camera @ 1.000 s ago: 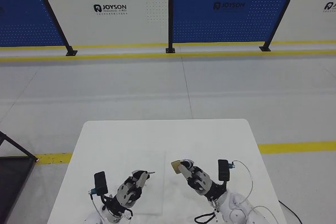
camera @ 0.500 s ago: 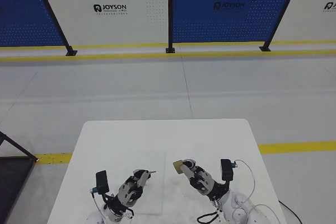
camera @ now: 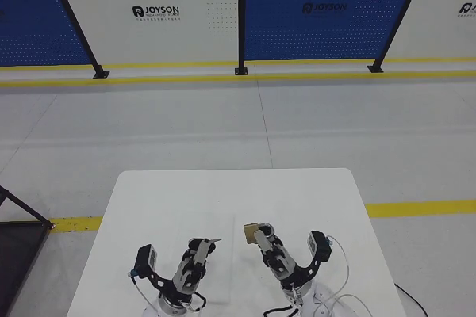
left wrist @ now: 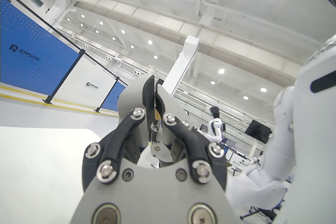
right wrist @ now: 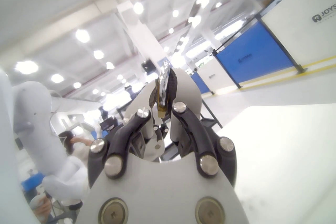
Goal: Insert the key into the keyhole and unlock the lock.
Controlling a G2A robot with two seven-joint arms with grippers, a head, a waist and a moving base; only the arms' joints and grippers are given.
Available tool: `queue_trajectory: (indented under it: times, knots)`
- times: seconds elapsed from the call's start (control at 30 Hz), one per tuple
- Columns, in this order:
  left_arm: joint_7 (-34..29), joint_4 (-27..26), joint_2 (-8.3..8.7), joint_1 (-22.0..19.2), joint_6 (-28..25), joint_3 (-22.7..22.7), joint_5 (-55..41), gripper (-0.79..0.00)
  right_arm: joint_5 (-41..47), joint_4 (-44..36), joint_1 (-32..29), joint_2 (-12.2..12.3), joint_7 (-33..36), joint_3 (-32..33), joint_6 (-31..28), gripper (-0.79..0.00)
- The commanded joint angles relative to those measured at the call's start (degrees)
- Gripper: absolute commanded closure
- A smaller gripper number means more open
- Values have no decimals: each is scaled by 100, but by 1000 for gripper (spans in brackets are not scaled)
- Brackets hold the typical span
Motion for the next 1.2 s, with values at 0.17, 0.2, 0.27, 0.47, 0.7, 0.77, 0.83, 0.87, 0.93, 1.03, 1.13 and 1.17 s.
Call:
queue_trajectory:
  times: [0.17,0.2,0.27,0.47,0.7,0.77,0.83,0.87,0.93,1.03,1.13,1.17]
  knots:
    - [177,214,-112,-245,193,411,68,0,-369,297,152,-156,-686,-262,197,0]
    - [183,232,-122,-272,198,442,42,0,-402,338,183,-173,-717,-291,225,0]
    - [153,274,-133,-315,168,477,-34,0,-444,407,227,-201,-787,-333,241,0]
    - [131,335,-151,-363,146,499,-54,0,-566,492,265,-250,-929,-387,257,0]
    - [161,438,-183,-439,177,543,-41,0,-716,516,262,-287,-1049,-421,241,0]
    - [180,472,-193,-468,195,556,-32,0,-737,525,264,-296,-1055,-425,243,0]
    - [180,490,-202,-485,195,571,-51,0,-751,527,261,-302,-1062,-424,242,0]
    - [175,506,-205,-492,190,575,-57,0,-763,525,261,-305,-1068,-421,239,0]
    - [167,536,-210,-506,182,580,-62,0,-781,534,258,-310,-1065,-416,246,0]
    - [173,558,-220,-524,188,588,-58,0,-788,531,258,-318,-1049,-415,251,0]
    - [175,569,-227,-534,190,592,-56,0,-797,529,256,-325,-1030,-411,256,0]
    - [175,572,-230,-536,190,593,-55,0,-800,527,255,-327,-1027,-408,263,0]
